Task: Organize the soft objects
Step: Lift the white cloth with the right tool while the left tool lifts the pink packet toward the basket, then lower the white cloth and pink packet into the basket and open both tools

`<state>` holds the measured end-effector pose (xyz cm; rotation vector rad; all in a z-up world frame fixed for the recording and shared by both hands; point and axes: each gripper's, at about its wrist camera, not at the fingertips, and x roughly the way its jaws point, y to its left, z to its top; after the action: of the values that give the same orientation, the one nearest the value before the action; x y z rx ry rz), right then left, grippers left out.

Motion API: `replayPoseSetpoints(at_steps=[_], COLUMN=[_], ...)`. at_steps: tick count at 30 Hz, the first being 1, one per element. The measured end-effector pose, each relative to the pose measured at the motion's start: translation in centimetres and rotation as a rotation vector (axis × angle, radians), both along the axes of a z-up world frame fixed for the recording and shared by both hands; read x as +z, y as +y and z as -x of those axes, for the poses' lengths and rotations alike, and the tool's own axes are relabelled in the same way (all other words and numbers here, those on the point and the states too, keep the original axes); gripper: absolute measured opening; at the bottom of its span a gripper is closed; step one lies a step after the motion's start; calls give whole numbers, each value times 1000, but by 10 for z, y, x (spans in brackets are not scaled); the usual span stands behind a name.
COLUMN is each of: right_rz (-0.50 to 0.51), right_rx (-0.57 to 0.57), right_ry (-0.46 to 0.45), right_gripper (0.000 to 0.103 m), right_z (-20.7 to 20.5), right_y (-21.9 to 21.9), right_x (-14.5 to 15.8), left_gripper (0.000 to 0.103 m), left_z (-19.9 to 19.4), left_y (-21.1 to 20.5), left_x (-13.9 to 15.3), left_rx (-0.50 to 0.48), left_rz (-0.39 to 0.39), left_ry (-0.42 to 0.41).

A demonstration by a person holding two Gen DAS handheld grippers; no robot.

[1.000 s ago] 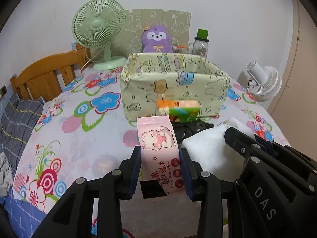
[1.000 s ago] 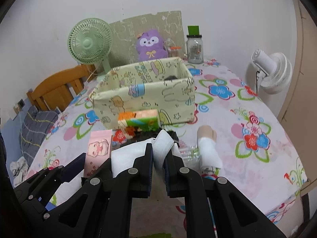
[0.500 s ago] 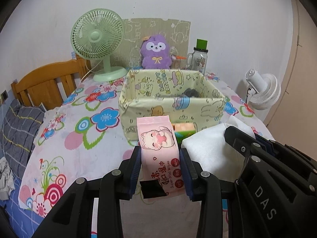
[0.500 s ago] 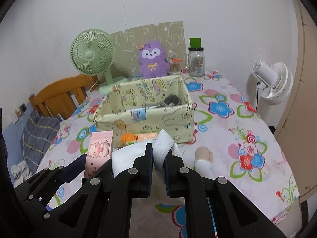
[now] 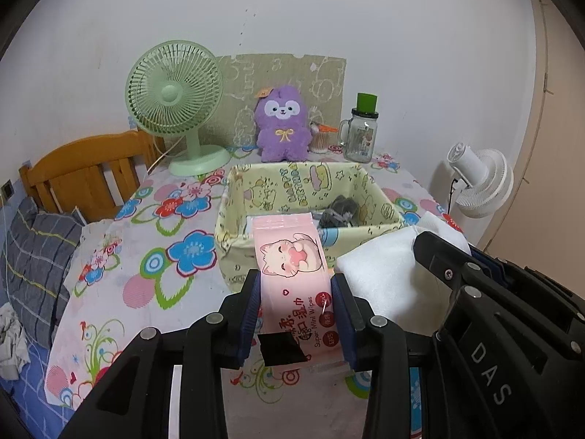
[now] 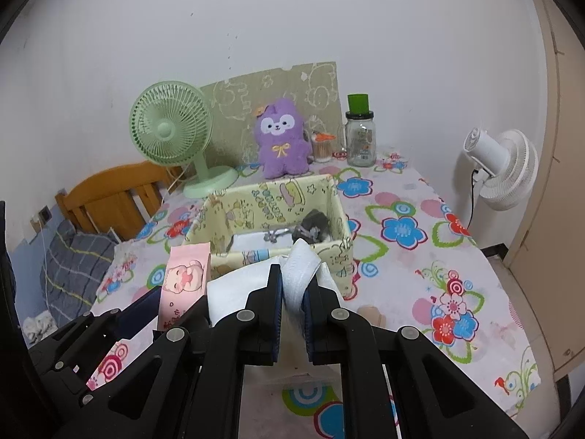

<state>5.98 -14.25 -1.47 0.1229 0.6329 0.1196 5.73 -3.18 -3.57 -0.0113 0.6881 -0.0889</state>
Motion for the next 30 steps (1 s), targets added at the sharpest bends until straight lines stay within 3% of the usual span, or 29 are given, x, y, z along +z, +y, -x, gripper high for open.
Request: replayPoseSetpoints(at_steps=[30], right_rz=[6], right_rx=[13], right_ry=[-49], right_gripper=[13], right_z=[-38], right_y=[2], right_x=[28], left_gripper=[38], left_z=[-38], left_y=[2], left_x=[26], left_rx=[-5], left_rz=[11], left_ry=[-39])
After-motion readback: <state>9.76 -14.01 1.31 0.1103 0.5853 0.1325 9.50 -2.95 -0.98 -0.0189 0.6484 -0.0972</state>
